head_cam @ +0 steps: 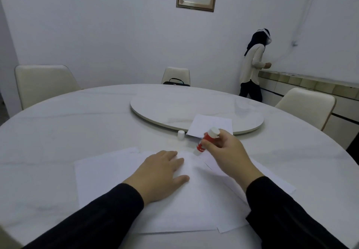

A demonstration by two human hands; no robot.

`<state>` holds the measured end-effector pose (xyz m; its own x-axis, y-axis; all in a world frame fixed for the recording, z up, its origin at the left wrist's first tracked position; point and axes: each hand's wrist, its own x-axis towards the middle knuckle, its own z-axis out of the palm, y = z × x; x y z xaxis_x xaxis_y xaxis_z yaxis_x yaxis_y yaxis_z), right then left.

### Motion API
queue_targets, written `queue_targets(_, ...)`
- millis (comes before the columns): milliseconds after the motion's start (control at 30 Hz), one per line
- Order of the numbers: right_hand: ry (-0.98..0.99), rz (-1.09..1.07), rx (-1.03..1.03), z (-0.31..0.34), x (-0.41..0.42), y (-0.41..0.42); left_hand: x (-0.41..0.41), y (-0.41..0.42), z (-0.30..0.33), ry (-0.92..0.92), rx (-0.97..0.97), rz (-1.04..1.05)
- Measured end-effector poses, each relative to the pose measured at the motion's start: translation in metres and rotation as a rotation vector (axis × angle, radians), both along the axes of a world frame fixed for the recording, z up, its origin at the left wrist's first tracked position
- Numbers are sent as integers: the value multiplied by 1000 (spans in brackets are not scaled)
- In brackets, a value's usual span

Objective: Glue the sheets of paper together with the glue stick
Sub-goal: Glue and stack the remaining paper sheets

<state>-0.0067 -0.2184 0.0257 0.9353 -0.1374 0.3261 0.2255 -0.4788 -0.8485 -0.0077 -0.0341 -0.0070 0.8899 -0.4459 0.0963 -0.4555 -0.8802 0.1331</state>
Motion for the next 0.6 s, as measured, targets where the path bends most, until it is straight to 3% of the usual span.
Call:
queue_targets(133,43,31,-131,-1,13,19,5,4,-10,126,9,-37)
queue_targets(400,81,10,-362,-5,11,22,8,3,-12,160,12,-31)
queue_targets(600,98,87,-378,-1,-21,13,9,3,-10,174,18,-29)
